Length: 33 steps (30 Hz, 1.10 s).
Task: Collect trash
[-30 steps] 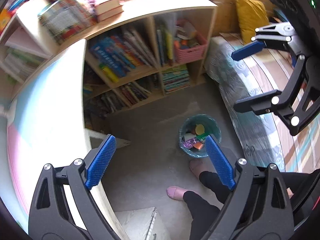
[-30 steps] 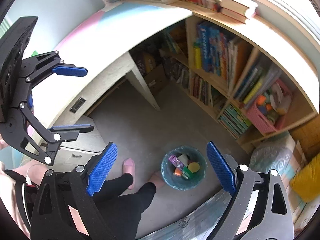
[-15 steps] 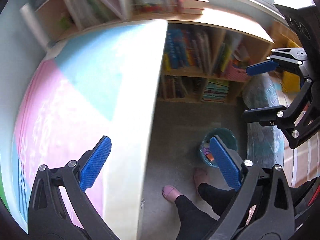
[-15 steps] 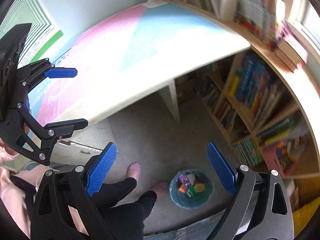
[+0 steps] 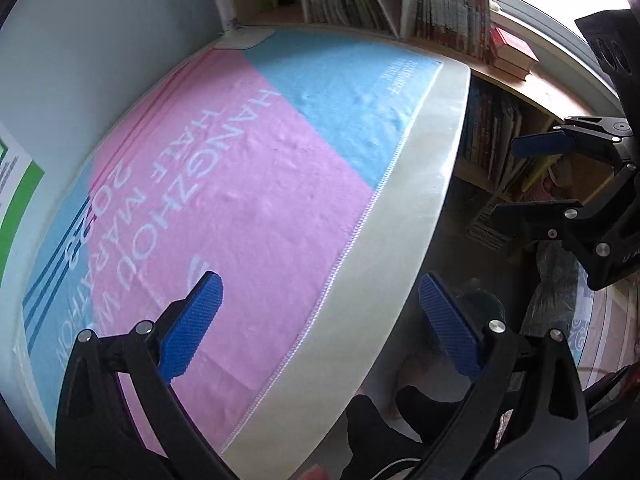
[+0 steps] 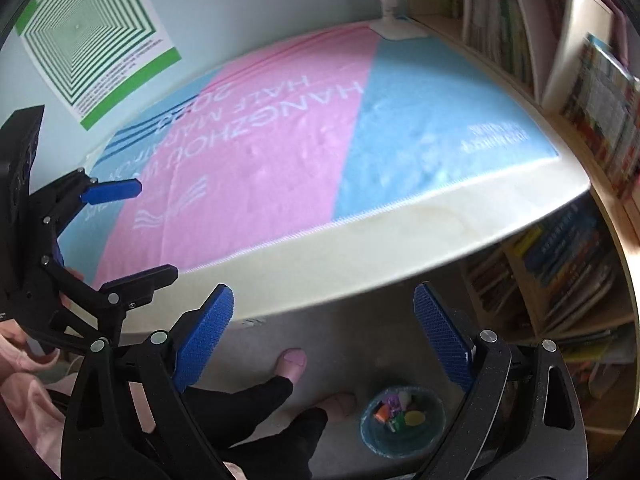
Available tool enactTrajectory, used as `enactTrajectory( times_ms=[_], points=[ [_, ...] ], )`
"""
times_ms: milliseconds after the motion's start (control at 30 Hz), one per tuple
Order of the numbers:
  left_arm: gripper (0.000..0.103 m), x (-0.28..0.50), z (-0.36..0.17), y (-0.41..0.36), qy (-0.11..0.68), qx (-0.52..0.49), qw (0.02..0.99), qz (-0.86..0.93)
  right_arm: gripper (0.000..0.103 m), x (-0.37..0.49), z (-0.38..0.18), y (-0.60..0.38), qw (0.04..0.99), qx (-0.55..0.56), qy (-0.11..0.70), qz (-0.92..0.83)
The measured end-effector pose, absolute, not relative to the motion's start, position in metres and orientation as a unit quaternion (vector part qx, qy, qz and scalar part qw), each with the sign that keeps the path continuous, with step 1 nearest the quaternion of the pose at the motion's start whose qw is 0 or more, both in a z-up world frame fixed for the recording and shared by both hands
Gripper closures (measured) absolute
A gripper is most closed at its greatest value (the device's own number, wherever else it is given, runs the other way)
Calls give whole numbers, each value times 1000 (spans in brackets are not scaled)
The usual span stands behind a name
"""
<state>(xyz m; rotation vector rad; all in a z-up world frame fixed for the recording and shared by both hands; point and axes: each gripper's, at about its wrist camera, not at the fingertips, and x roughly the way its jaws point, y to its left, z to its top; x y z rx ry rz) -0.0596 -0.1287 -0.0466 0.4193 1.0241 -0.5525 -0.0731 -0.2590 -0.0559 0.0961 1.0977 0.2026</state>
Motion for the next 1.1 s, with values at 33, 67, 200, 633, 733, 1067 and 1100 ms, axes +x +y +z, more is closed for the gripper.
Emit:
enactTrajectory(
  times_ms=[33,67,200,633,733,1067,1100],
  points=[
    [7,-58,-45,-122,482,188,817,-253,12,-69,-55,-254,847,42,519,103],
    [7,-55,-44,-114,485,178,821,-244,12,-66,-55,-249,847,40,518,110],
    [7,-51,-42,-94,490,156,830,-217,12,-53,-53,-232,846,32,517,128],
    [7,-45,-42,-59,500,99,844,-164,12,-35,-52,-200,840,4,518,164],
    [7,-44,-41,-53,500,88,847,-159,12,-32,-51,-196,839,2,517,168],
    [7,-40,-41,-40,505,69,849,-143,12,-27,-50,-189,838,-4,516,176],
    [7,-40,-42,-39,505,68,849,-143,12,-26,-50,-189,838,-4,516,177]
  ],
)
